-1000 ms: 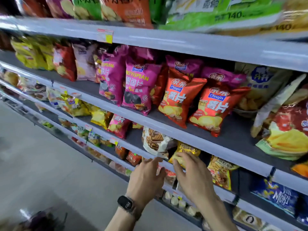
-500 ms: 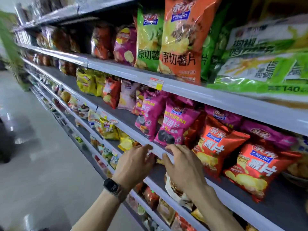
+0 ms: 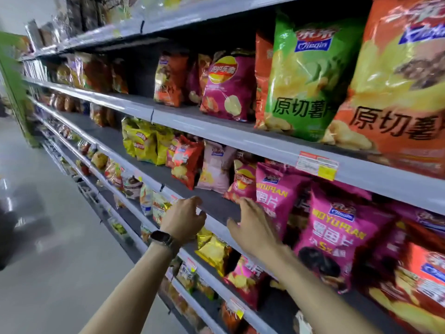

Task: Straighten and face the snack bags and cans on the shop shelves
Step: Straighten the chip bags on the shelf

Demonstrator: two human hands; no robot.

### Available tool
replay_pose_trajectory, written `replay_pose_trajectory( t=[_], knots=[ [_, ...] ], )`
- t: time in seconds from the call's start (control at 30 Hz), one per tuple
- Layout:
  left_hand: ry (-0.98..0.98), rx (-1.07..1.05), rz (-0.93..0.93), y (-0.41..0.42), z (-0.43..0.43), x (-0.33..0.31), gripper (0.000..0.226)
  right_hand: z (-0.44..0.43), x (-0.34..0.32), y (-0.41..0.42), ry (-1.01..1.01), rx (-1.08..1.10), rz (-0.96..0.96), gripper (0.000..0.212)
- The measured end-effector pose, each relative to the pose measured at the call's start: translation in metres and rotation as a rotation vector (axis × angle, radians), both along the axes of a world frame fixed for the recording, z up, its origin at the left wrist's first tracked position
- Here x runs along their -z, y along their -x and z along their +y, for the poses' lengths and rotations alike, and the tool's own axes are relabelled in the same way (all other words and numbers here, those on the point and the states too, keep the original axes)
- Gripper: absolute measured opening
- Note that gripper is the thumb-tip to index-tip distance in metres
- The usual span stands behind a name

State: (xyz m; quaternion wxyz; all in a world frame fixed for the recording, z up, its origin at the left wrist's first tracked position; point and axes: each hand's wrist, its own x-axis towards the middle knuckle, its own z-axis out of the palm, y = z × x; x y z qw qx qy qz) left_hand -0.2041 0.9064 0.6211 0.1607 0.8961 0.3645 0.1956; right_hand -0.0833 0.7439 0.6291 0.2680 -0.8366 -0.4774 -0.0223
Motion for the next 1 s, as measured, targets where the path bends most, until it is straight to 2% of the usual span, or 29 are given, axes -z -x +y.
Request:
replay_pose_trajectory(
  t=[0.13,0.27,0.33,0.4,0.53,0.67,0.83,1.0],
  knots=[
    [0.065,0.014,0.02,-0.033,0.082,0.008,0.04,0.077,0.017,-0.011,-0.033,0.081,0.135,0.083],
    [0.101,0.005,-0.035,-0.069,0.137,0.007,0.045,0.136,0.034,-0.024,-0.19,0.219,0.518,0.109],
    [0.119,-0.022,-0.06,-0.084,0.157,0.006,0.054,0.156,0.044,-0.034,-0.292,0.32,0.596,0.112],
    [0.156,-0.054,-0.093,-0.093,0.173,0.006,0.071,0.168,0.047,-0.042,-0.389,0.423,0.594,0.116],
    [0.245,-0.122,-0.154,-0.1,0.197,0.014,0.091,0.176,0.054,-0.057,-0.47,0.656,0.438,0.126],
    [0.26,-0.153,-0.236,-0.102,0.225,0.017,0.113,0.194,0.082,-0.081,-0.482,0.665,0.43,0.129],
    [0.268,-0.118,-0.244,-0.118,0.28,0.02,0.119,0.201,0.094,-0.074,-0.612,0.679,0.424,0.122],
    [0.289,0.012,-0.276,-0.134,0.325,0.032,0.126,0.209,0.112,-0.098,-0.696,0.814,0.504,0.124]
  ],
)
